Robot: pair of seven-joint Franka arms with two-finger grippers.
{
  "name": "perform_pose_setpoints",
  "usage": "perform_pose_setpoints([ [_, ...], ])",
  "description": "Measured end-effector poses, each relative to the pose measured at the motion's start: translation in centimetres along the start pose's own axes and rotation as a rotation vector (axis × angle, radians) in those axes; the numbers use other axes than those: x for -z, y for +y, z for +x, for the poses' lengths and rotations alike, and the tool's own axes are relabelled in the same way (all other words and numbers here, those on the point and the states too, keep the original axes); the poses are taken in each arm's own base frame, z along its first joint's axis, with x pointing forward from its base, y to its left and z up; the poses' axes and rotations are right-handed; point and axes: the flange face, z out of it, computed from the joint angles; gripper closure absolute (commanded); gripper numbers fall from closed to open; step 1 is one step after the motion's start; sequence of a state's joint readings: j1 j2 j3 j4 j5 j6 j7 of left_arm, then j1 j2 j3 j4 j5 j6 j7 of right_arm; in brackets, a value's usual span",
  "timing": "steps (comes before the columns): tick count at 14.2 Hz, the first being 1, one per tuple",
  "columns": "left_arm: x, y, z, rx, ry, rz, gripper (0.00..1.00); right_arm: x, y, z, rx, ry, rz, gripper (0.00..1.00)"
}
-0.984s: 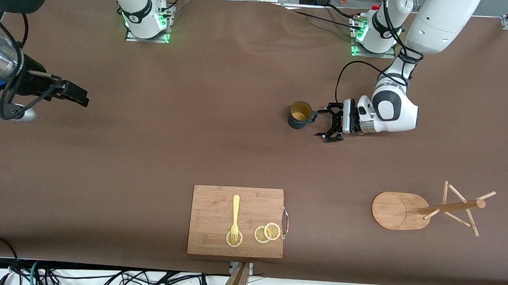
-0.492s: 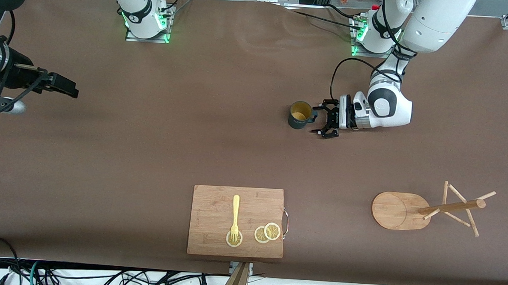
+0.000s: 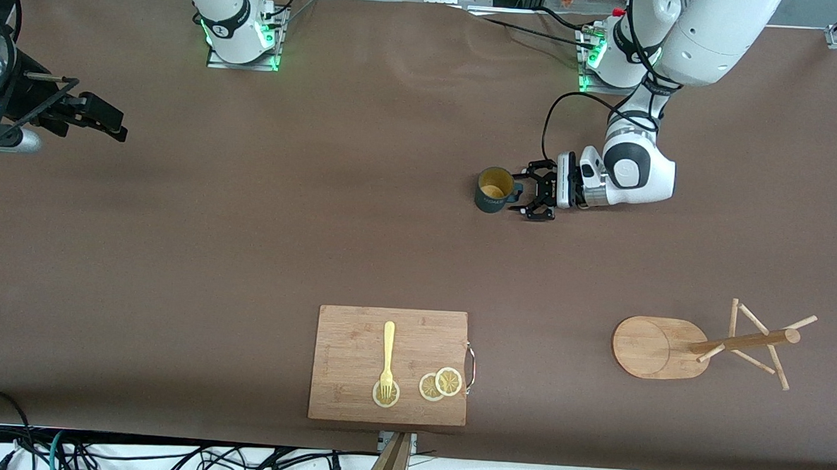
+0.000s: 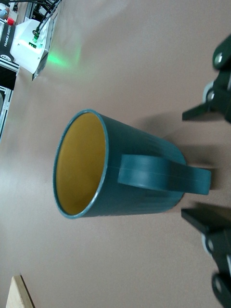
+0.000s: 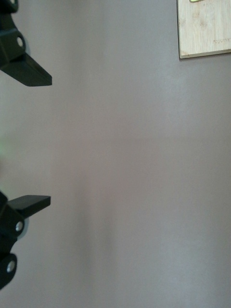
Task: Pass cup and hang on rack
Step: 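Carry the mug by its handle toward the wooden rack with the left gripper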
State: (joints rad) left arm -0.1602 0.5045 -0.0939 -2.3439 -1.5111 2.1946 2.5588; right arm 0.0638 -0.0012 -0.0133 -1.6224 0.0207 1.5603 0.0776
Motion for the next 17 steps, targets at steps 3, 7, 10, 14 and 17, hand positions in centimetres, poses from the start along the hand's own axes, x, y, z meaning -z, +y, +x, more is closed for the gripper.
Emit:
perform_pose_setpoints([
  [3,-0.1,0.2,-0.3,0.011,0.001,0.0,1.0,0.0,0.2,0.0,0.012,0.001,-0.001,0.0],
  [7,-0.2,0.2,-0.5,0.039,0.006,0.008,1.0,0.1,-0.3,0.1,0.023,0.009,-0.001,0.0],
  [10,1.0,-1.0,0.5,0.146,0.017,0.038,1.0,0.3,-0.5,0.1,0.027,0.016,-0.001,0.0],
  [14,4.9,-2.8,4.2,0.455,0.108,0.055,1.0,0.7,-0.8,0.1,0.034,0.027,0.0,0.0],
  [17,10.4,-4.1,7.5,0.72,0.192,-0.008,1.0,1.1,-1.0,0.2,0.037,0.04,0.001,0.0],
])
